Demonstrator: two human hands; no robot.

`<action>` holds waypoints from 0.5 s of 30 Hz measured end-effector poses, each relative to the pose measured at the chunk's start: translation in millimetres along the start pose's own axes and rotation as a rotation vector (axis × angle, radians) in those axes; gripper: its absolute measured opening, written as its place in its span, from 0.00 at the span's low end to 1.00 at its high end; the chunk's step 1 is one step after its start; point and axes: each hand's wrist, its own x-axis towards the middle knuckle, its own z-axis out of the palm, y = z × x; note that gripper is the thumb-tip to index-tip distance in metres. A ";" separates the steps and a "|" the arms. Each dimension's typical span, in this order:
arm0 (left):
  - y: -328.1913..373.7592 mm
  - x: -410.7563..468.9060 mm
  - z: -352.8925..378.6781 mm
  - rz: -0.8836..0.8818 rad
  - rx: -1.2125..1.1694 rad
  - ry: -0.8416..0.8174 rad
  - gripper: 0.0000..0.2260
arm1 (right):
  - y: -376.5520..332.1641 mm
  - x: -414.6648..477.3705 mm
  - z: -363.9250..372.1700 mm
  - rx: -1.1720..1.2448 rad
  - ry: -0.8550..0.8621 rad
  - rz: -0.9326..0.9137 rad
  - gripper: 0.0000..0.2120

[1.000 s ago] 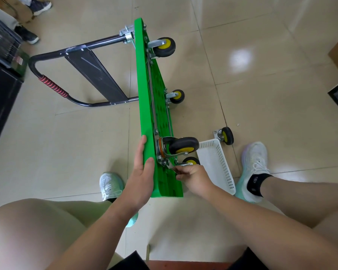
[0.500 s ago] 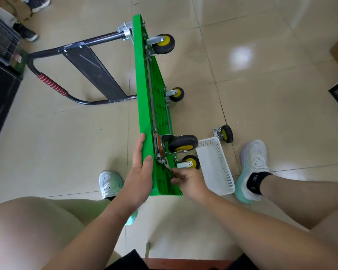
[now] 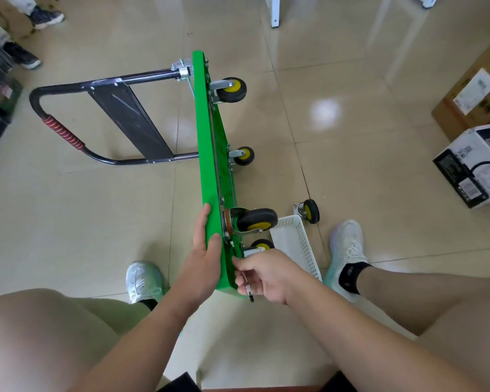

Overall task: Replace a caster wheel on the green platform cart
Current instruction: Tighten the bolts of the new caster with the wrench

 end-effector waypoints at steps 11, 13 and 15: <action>-2.7 1.9 1.3 -0.018 -0.023 0.019 0.26 | 50.5 17.2 -35.1 -0.258 0.174 -0.123 0.15; -2.7 1.4 1.3 -0.018 -0.008 0.015 0.26 | 58.7 32.2 -42.5 -0.295 0.199 -0.201 0.18; -3.6 1.9 1.1 -0.020 -0.012 0.015 0.25 | 60.1 45.4 -47.3 -0.300 0.174 -0.256 0.20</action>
